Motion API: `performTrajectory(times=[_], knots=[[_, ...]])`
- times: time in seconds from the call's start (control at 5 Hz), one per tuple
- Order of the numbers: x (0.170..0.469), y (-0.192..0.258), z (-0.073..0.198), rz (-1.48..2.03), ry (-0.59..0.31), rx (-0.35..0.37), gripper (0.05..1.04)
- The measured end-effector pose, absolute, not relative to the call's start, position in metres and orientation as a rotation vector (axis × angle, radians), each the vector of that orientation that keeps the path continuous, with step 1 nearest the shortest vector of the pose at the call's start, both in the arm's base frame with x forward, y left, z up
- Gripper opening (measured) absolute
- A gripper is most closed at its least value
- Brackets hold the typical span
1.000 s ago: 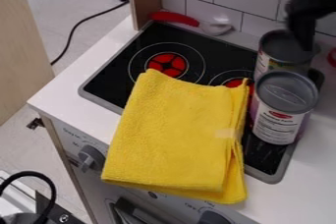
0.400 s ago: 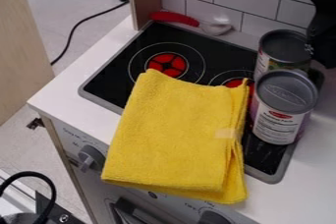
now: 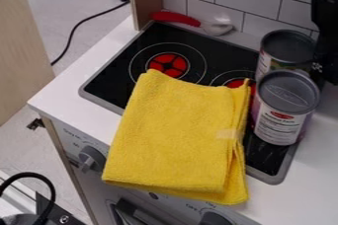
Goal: Move one of the cans to the upper left corner of the left burner.
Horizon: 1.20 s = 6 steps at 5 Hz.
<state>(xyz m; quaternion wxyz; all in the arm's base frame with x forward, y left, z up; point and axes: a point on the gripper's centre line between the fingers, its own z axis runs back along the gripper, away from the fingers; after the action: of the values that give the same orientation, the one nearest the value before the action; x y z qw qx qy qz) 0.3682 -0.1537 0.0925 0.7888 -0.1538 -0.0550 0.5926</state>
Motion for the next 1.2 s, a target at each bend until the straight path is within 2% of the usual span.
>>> performTrajectory(times=[0.4,0.8,1.0,1.2], knots=[[0.377,-0.134,0.096,1.333,-0.097,-0.285,0.998],[0.373,-0.109,0.078,1.323,-0.052,-0.254,0.998],[0.367,-0.093,0.086,1.356,-0.043,-0.304,0.998],[0.364,-0.078,0.086,1.371,-0.034,-0.286,0.998]])
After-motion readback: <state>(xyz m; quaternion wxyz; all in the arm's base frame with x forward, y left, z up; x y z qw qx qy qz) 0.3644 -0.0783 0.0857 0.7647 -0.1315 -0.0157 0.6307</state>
